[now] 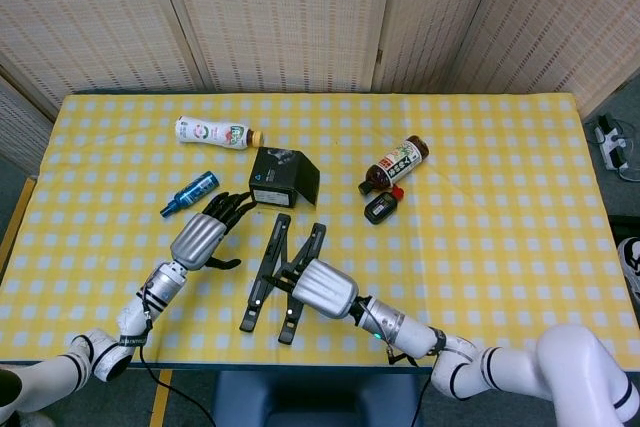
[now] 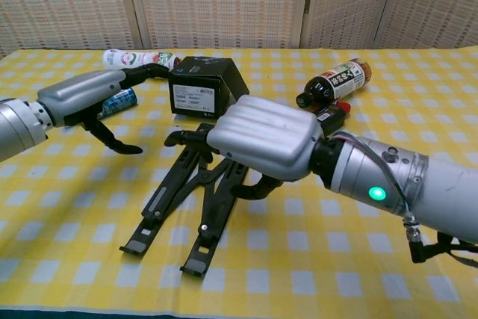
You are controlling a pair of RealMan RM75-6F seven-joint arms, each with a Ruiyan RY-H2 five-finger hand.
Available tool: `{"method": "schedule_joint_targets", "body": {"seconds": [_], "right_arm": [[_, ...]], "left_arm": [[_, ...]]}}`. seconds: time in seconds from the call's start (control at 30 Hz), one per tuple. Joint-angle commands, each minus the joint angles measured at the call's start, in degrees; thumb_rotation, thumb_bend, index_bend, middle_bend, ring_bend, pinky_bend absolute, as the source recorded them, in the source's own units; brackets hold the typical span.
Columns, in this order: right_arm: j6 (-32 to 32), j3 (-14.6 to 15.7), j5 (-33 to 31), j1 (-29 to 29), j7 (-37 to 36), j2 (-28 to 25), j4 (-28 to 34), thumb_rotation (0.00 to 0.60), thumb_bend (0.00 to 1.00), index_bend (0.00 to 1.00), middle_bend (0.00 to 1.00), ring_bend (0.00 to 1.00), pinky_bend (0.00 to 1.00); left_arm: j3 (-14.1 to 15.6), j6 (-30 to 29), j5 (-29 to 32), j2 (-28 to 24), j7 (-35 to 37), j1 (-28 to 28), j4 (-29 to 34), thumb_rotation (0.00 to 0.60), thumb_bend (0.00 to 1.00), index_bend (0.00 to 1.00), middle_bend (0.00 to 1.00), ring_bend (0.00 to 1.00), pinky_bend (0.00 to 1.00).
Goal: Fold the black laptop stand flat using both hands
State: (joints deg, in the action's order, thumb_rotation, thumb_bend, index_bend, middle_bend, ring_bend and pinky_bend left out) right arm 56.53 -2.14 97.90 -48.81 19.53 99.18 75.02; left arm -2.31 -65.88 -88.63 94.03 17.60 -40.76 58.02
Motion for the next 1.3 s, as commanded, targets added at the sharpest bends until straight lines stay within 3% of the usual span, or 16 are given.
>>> {"method": "schedule_joint_targets", "body": {"seconds": [0.03,0.17,0.3,0.7,1.03,1.3], "right_arm": [[-10.5,-2.2,-6.0,-3.9,2.3,-5.6,7.3,0.6,0.34,0.0,0.2,0.35,0.34],[-19.4,-3.7,-11.1,-7.6,3.5,-6.9,9.0,0.6,0.34,0.0,0.02,0.12,0.09],[-25.4,-4.9,-15.1,-11.2,6.3,-6.9,8.9,0.6,0.34,0.0,0.0,0.0,0.0],[-32.7,-5.5,-24.0,-19.0,12.0,-3.2,4.1,0.6,0.33,0.0,0.0,0.0,0.0],[-32.2,-3.4,-26.0,-21.3,11.4,-0.9,1.0,0.6,0.33,0.0,0.0,0.0,0.0],[-30.9,-2.2,-25.4,-21.4,9.5,-2.4,2.3,0.6,0.33,0.0,0.0,0.0,0.0]], "left_arm": [[-0.7,-1.1,0.9,-2.5,-0.1,1.3,2.8,0.6,0.18,0.0,0.0,0.0,0.0],[-0.9,-1.9,1.1,-4.5,-0.2,2.1,5.0,0.6,0.18,0.0,0.0,0.0,0.0],[-0.8,-2.2,1.0,-5.7,-0.2,2.7,6.4,0.6,0.18,0.0,0.0,0.0,0.0],[-0.9,-1.7,1.7,-6.1,1.5,3.9,5.7,0.6,0.18,0.0,0.0,0.0,0.0],[-0.7,-0.9,1.9,-5.6,3.9,4.6,3.6,0.6,0.18,0.0,0.0,0.0,0.0],[-0.7,-0.5,1.7,-5.6,4.6,4.8,3.2,0.6,0.18,0.0,0.0,0.0,0.0]]}}
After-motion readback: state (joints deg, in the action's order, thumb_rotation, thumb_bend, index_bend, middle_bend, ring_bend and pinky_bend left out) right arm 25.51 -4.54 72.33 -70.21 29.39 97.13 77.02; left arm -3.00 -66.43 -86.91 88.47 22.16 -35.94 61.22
